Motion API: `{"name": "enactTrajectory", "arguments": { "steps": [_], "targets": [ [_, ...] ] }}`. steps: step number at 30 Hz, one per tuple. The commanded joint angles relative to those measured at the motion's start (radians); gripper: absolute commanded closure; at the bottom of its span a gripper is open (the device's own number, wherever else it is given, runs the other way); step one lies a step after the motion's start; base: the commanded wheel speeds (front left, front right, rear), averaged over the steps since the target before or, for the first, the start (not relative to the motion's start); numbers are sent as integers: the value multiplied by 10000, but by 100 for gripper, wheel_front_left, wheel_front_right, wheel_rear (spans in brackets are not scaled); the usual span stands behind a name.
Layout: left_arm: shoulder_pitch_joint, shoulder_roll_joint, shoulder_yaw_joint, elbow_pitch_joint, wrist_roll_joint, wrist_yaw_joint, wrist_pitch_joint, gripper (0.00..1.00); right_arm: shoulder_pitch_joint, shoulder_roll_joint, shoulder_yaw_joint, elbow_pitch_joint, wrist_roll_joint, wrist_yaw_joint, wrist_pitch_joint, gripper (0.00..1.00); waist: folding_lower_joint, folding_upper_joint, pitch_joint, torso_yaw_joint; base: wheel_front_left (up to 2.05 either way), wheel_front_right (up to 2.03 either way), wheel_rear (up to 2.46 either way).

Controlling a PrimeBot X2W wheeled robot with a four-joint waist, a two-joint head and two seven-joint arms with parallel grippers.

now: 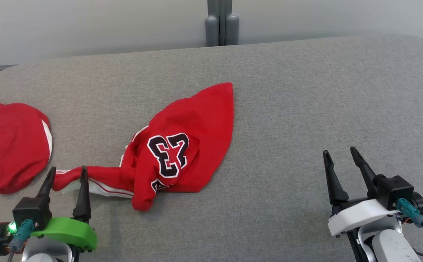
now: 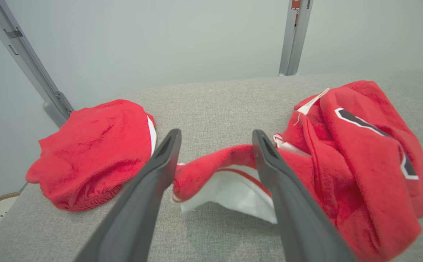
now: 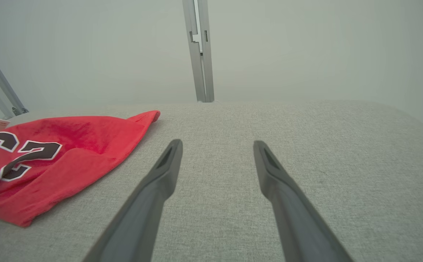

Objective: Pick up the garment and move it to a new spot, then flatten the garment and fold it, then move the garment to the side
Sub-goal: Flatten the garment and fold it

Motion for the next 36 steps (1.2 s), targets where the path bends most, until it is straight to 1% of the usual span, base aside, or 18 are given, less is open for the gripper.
{"name": "enactTrajectory", "arguments": {
  "steps": [1, 4, 9, 14, 17, 21, 28, 32, 36],
  "targets": [
    [198, -49, 140, -246, 70, 102, -269, 0, 143, -14, -35, 19, -38, -5, -33, 0, 0, 0, -131, 145, 0, 0, 0],
    [241, -89, 372, -722, 70, 141, -599, 0, 178, 1, -103, 21, -105, -7, -33, 0, 0, 0, -244, 279, 0, 0, 0],
    [445, -391, 970, -1557, 198, 224, -848, 0, 174, -8, -114, 22, -122, -7, -33, 0, 0, 0, -357, 439, 0, 0, 0],
    [676, -1062, 1696, -2118, 797, 159, -839, 0, 192, -11, -101, -5, -88, -5, -33, 0, 0, 0, -357, 500, 0, 0, 0],
    [858, -1436, 2005, -2166, 1286, -48, -842, 0, 221, -47, -108, 21, -60, -7, -33, 0, 0, 0, -345, 504, 0, 0, 0],
    [983, -1956, 2396, -2085, 1683, -345, -842, 0, 221, -78, -56, 75, -40, -7, -33, 0, 0, 0, -334, 470, 0, 0, 0],
    [811, -2547, 3006, -2033, 2221, -881, -844, 0, 126, -133, -24, 181, -20, -7, -33, 0, 0, 0, -257, 575, 0, 0, 0],
    [499, -2778, 3136, -2068, 2489, -1110, -844, 0, -434, -319, 262, 309, -16, -7, 5, 0, 0, 0, -87, 805, 0, 0, 0],
    [214, -2955, 3131, -2050, 2698, -1293, -843, 0, -1533, -677, 851, 611, -57, -7, 231, 0, 0, 0, 187, 1118, 0, 0, 0]
  ]
}}
